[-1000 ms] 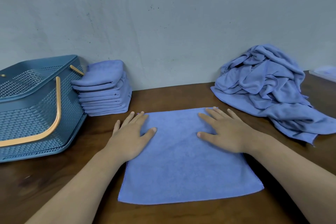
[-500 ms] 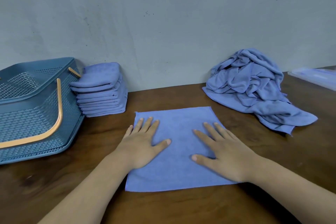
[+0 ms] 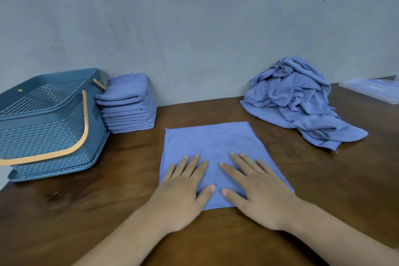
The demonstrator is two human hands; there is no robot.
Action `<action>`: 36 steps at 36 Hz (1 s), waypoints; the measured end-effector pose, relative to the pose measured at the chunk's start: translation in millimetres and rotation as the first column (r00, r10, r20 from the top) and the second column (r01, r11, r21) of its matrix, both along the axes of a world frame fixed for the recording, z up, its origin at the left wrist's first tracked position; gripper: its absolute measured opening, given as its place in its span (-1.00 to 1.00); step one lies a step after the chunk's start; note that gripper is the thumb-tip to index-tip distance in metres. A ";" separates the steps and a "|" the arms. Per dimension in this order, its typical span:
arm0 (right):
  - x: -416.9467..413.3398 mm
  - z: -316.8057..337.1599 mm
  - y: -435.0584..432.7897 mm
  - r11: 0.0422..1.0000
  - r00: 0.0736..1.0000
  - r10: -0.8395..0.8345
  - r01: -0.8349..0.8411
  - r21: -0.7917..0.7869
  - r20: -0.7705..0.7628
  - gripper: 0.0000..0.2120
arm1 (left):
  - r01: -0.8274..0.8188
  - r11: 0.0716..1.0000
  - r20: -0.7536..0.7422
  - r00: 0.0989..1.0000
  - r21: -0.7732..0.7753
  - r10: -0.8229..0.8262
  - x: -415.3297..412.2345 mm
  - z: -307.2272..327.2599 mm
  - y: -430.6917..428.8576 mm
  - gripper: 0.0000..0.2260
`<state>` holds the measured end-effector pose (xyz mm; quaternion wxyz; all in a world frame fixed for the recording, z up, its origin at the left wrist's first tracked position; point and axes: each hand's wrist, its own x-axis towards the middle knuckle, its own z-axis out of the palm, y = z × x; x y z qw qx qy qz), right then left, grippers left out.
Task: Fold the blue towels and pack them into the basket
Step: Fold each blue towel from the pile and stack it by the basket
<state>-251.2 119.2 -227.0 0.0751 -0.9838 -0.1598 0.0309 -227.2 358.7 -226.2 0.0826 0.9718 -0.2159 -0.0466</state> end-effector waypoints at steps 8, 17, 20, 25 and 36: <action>-8.9 9.2 -35.6 0.999 0.994 -0.038 0.038 0.006 -0.099 -0.21 | -0.083 0.997 -0.056 0.995 0.009 0.083 -15.9 1.8 33.8 -0.13; 58.5 34.7 -28.8 0.994 0.997 -0.012 0.004 0.112 0.072 -0.41 | -0.165 0.980 0.147 0.973 -0.110 0.180 44.4 23.4 4.9 -0.47; 113.1 19.9 -32.6 0.992 0.996 0.050 -0.058 0.113 0.072 -0.38 | -0.154 0.977 0.093 0.981 -0.149 0.169 86.4 17.5 -11.8 -0.42; 157.5 3.2 -49.0 0.994 0.994 -0.050 0.059 0.088 -0.098 -0.29 | -0.283 0.959 -0.040 0.958 0.005 0.283 125.3 8.1 -3.4 -0.22; 149.3 5.8 -48.9 0.996 0.995 -0.091 0.091 0.008 0.040 -0.34 | -0.257 0.964 0.079 0.962 -0.067 0.262 125.2 5.1 -1.9 -0.36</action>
